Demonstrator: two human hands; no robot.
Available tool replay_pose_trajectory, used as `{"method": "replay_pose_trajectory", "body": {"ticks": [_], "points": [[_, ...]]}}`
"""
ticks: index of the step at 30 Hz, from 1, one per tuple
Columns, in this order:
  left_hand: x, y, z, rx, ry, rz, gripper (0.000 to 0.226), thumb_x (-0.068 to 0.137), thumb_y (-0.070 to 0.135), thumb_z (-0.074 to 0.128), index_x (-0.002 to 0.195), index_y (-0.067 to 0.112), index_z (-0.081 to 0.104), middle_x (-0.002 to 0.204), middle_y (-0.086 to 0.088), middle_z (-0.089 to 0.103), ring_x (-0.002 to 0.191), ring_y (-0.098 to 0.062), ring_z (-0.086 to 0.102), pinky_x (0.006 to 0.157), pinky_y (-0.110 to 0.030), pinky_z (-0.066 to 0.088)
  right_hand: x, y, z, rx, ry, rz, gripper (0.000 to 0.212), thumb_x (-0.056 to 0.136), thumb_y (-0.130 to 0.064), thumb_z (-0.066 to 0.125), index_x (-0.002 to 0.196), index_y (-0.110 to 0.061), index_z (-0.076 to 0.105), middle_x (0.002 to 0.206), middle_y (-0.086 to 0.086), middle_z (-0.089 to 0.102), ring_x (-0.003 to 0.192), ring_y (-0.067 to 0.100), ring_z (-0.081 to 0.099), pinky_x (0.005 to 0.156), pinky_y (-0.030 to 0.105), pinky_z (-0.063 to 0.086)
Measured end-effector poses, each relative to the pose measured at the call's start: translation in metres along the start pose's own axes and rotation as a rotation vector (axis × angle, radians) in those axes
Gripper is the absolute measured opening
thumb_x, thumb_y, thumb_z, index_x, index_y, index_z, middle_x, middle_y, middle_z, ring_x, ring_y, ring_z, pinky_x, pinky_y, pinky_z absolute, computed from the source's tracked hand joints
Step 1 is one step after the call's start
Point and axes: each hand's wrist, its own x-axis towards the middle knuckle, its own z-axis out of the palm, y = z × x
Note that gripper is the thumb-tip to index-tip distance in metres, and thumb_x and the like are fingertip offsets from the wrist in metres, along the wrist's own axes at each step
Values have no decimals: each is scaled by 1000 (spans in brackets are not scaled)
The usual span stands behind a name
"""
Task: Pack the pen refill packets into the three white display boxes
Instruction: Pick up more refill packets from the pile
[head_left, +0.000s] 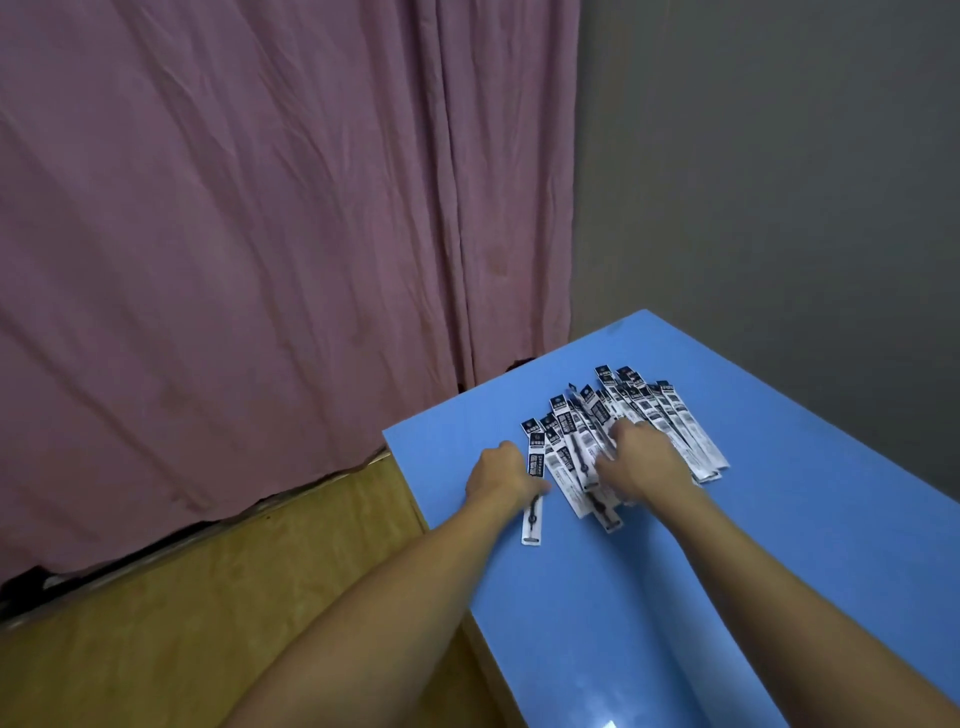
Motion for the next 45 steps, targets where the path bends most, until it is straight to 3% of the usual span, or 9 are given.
{"method": "replay_pose_trajectory", "body": {"ticks": [2, 6, 13, 17, 25, 32, 36, 41, 45], "points": [[10, 6, 5, 25, -26, 3, 46, 73, 43, 84, 89, 13, 53, 99, -9, 62, 82, -26, 61, 58, -30, 40, 11, 4, 0, 22, 11, 3, 25, 89, -28, 56, 108, -11, 57, 110, 12, 61, 91, 28, 60, 74, 34, 52], [26, 8, 10, 31, -14, -19, 45, 77, 36, 85, 73, 16, 45, 88, -4, 56, 76, -24, 55, 62, -32, 44, 19, 10, 5, 94, 19, 33, 32, 87, -27, 59, 115, -13, 59, 112, 8, 61, 93, 25, 61, 79, 40, 57], [51, 24, 6, -124, -55, -55, 45, 82, 46, 79, 102, 10, 60, 104, -6, 64, 92, -25, 63, 71, -31, 47, 27, 18, -1, 103, 56, 105, 36, 90, -28, 61, 121, -10, 56, 119, 11, 60, 103, 27, 60, 85, 40, 55], [55, 30, 7, -145, -54, -95, 48, 79, 56, 73, 98, 14, 59, 103, -5, 67, 87, -24, 67, 68, -32, 53, 28, 17, -4, 97, 77, 125, 37, 93, -30, 59, 124, -11, 55, 123, 10, 57, 105, 27, 59, 86, 39, 53], [58, 37, 1, -41, -67, -96, 28, 84, 21, 64, 111, 13, 60, 113, -6, 64, 103, -27, 64, 81, -32, 55, 30, 11, -8, 64, 98, 127, 37, 92, -30, 59, 124, -12, 55, 125, 10, 58, 109, 27, 58, 86, 38, 53], [63, 30, -5, -19, -57, -107, 22, 84, 14, 69, 104, 12, 61, 116, -8, 66, 103, -27, 65, 77, -31, 52, 34, -3, -7, 57, 80, 86, 39, 90, -28, 59, 125, -11, 54, 126, 10, 57, 107, 27, 58, 86, 39, 54], [66, 28, -13, -22, -95, -122, 37, 80, 23, 83, 106, 11, 60, 115, -6, 65, 104, -25, 65, 81, -30, 54, 35, -9, -7, 55, 77, 68, 39, 90, -28, 61, 124, -11, 55, 124, 10, 57, 104, 26, 59, 85, 38, 54], [74, 20, -29, -184, -138, -163, 57, 68, 33, 92, 106, 8, 58, 106, -6, 67, 90, -23, 64, 69, -30, 50, 35, -12, -6, 58, 49, 69, 39, 91, -29, 61, 124, -11, 54, 123, 9, 56, 104, 26, 59, 85, 38, 53], [77, 17, -37, -339, -141, -135, 52, 73, 31, 91, 111, 5, 65, 108, -7, 70, 89, -23, 63, 80, -32, 52, 34, -13, -2, 53, 20, 58, 40, 89, -30, 60, 124, -11, 54, 121, 10, 58, 106, 28, 59, 87, 39, 53]]}}
